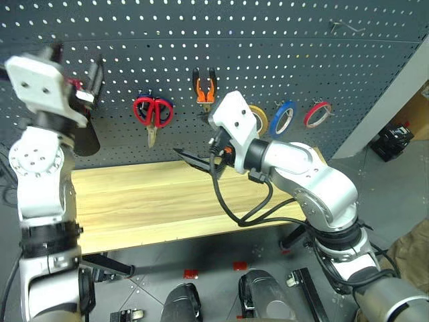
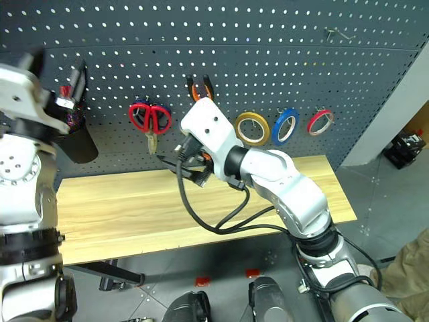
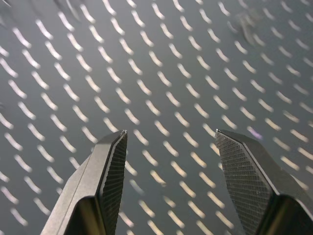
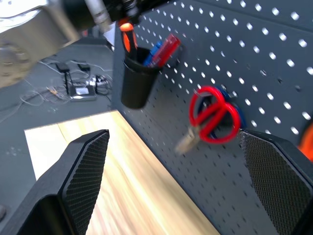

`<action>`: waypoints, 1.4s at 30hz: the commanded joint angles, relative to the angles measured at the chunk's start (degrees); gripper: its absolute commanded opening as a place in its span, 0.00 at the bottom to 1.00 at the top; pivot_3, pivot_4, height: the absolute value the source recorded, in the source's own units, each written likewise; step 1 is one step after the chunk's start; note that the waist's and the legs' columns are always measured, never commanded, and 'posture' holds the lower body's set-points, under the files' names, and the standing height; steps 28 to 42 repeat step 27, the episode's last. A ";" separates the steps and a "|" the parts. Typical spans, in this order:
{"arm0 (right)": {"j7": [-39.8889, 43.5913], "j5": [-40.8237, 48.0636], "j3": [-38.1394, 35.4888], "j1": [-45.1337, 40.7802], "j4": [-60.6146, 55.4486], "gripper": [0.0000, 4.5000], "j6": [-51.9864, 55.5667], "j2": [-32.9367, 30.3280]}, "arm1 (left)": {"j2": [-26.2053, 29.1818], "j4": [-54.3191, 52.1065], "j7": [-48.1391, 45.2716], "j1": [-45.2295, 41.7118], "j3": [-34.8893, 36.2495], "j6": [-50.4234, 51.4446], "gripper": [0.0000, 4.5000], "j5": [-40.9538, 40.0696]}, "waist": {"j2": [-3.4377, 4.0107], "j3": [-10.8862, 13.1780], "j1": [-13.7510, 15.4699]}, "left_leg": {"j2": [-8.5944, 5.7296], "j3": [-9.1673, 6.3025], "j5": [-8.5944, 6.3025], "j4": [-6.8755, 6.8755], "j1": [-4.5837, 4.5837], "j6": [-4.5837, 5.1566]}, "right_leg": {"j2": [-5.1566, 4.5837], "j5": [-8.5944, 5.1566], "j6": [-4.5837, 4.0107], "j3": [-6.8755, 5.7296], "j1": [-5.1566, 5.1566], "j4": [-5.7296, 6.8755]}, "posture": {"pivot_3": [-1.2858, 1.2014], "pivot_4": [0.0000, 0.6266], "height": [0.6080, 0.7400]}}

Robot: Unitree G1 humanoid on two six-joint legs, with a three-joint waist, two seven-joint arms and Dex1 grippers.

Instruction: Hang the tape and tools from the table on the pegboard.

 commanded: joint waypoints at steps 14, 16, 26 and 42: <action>-3.77 -6.44 -5.27 26.33 8.53 1.00 -20.83 -3.95 | -11.06 -13.08 9.69 18.59 5.15 23.31 0.67 -3.34 | 0.12 -1.64 2.05 | -0.02 -0.01 -0.02 0.00 0.04 -0.01 | 0.04 0.00 -0.01 0.07 0.05 -0.05 | 0.44 0.11 1.00; -4.77 -8.21 -5.77 28.80 13.16 1.00 -27.09 -2.87 | -12.35 -11.70 9.85 20.54 4.71 21.64 0.67 -2.26 | 0.27 -2.42 2.27 | -0.01 -0.01 -0.07 0.00 0.09 0.06 | 0.06 0.00 -0.02 0.05 0.10 -0.05 | 0.44 0.09 1.00; -11.55 -12.61 -14.86 27.36 39.09 1.00 -50.41 -0.70 | -17.06 -5.36 10.98 27.17 4.58 15.33 0.67 1.95 | 0.58 -5.61 3.13 | -0.01 -0.01 -0.31 0.02 0.31 -0.06 | 0.10 0.02 -0.09 0.12 0.28 -0.13 | 0.46 0.00 1.00; -11.64 -12.90 -15.15 26.75 40.72 1.00 -51.45 -0.86 | -17.22 -5.14 10.78 27.41 4.45 14.83 0.67 2.11 | 0.58 -5.61 3.13 | -0.01 0.00 -0.32 0.02 0.32 -0.07 | 0.11 0.03 -0.10 0.14 0.28 -0.13 | 0.46 0.00 1.00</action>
